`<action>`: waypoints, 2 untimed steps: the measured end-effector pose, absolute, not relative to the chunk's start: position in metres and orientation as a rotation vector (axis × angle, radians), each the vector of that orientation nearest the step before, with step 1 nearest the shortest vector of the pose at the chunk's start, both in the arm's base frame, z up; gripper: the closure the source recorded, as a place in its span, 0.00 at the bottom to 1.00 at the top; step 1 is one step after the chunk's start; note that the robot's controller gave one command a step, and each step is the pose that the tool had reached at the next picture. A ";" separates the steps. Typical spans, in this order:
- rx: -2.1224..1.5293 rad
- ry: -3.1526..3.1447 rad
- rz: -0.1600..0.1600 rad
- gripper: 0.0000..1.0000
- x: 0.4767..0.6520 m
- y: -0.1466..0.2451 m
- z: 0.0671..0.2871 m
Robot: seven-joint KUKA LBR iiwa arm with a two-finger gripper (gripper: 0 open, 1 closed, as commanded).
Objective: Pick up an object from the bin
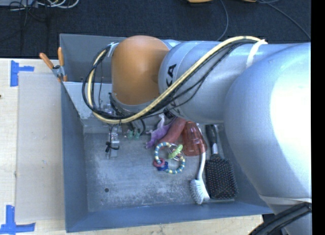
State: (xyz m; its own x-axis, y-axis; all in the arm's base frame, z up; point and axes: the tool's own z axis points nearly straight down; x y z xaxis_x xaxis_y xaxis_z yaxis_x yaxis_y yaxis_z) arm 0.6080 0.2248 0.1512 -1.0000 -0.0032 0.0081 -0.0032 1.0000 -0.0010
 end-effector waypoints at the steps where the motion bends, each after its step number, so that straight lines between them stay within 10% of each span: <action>1: -0.002 -3.141 -0.001 0.00 0.610 0.224 0.156; 2: 0.212 -3.132 -0.001 0.00 0.614 0.181 0.122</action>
Offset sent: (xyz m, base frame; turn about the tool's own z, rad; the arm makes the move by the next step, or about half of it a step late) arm 0.0107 -0.1104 -0.0812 -0.3187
